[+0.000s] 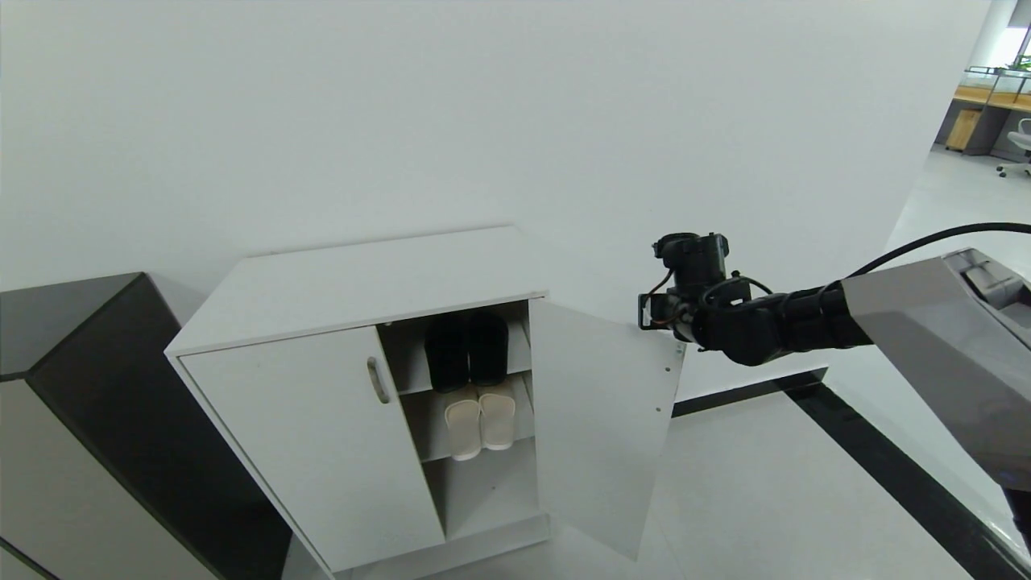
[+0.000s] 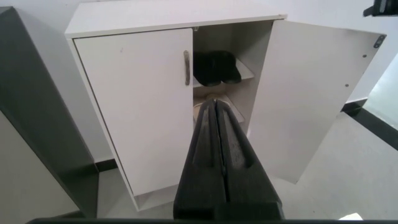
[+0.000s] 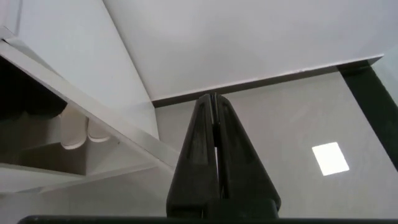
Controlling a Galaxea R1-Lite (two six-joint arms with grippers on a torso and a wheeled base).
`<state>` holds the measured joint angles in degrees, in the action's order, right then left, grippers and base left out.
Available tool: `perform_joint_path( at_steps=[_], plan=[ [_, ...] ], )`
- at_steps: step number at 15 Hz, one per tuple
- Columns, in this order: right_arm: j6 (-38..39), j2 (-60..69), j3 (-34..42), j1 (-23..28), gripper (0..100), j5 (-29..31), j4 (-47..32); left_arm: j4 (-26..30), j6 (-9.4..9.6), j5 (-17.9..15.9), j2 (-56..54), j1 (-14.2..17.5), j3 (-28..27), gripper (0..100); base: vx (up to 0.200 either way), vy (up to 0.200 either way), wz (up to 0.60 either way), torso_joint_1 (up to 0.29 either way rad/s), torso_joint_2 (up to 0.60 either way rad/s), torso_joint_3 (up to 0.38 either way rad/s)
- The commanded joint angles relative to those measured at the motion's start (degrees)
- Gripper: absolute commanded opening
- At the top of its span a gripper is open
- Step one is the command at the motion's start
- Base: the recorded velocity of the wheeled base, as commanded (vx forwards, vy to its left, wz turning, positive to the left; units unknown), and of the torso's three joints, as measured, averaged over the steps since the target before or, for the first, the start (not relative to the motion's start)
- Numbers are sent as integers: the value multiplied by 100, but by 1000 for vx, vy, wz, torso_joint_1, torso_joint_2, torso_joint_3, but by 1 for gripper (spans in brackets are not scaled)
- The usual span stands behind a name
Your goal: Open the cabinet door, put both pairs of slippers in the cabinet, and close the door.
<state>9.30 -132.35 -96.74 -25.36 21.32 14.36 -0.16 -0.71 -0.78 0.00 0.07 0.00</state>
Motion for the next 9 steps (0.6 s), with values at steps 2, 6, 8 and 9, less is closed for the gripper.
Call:
perform_joint_path(
  at_steps=[2,6,8,9],
  plan=[
    [10,-133,33,-4,0,-5,5,-2,0,-1,0,1,0,0,0,0,0,0,0,0],
    [63,69,499,-154,0,-5,14,-2,9,-1,0,1,0,0,0,0,0,0,0,0],
    [212,342,921,-382,0,-5,41,-2,9,-1,0,1,0,0,0,0,0,0,0,0],
    [239,597,1228,-532,0,-14,41,-2,9,-1,0,1,0,0,0,0,0,0,0,0]
  ],
)
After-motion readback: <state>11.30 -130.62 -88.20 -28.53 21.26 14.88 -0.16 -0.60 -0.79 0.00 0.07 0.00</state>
